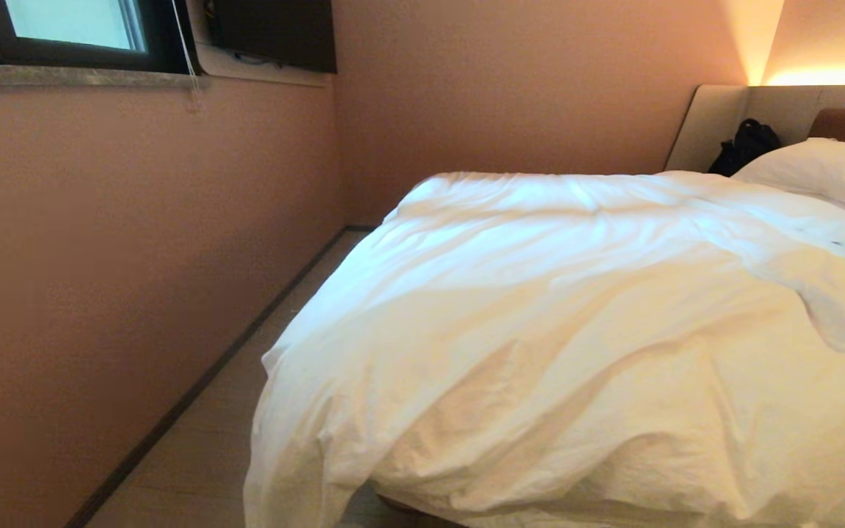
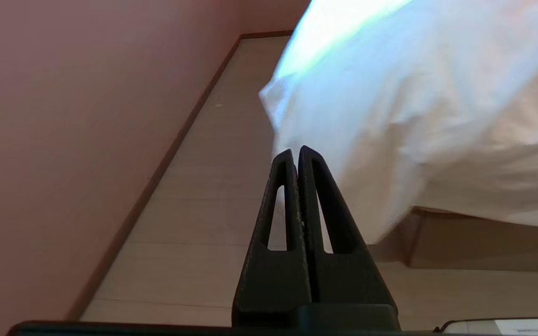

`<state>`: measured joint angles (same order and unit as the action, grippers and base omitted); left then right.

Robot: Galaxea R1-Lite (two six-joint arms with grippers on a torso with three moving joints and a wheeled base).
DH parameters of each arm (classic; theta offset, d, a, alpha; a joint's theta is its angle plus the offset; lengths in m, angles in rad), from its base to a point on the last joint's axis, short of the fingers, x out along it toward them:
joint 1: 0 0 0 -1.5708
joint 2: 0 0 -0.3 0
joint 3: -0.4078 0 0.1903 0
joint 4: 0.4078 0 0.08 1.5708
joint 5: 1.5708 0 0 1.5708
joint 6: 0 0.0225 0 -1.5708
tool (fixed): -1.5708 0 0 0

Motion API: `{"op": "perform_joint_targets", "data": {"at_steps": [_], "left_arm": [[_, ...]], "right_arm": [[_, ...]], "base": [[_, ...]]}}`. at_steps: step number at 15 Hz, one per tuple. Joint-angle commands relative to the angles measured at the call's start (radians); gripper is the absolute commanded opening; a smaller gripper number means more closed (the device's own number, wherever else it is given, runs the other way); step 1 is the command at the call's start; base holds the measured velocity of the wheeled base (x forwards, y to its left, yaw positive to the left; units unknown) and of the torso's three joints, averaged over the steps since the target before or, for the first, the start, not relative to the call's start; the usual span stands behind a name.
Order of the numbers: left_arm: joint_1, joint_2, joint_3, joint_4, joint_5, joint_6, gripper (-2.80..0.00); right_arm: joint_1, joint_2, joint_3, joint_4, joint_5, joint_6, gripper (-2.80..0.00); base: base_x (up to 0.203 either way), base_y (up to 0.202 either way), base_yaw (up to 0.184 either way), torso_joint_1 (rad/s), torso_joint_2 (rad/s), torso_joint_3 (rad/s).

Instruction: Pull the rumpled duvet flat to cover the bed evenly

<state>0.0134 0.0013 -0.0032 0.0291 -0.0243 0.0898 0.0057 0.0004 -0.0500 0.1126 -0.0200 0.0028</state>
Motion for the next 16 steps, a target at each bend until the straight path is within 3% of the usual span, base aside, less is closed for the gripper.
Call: {"op": "perform_joint_targets", "data": {"at_steps": [1, 16], "left_arm": [[0.000, 0.000, 0.000, 0.000, 0.000, 0.001, -2.80], [0.000, 0.000, 0.000, -0.002, -0.002, 0.005, -2.80]], "right_arm": [[0.000, 0.000, 0.001, 0.001, 0.000, 0.000, -2.80], [0.000, 0.000, 0.001, 0.001, 0.000, 0.000, -2.80]], "base": [[0.000, 0.196, 0.001, 0.002, 0.01, 0.002], [0.000, 0.196, 0.000, 0.003, 0.00, 0.002]]}}
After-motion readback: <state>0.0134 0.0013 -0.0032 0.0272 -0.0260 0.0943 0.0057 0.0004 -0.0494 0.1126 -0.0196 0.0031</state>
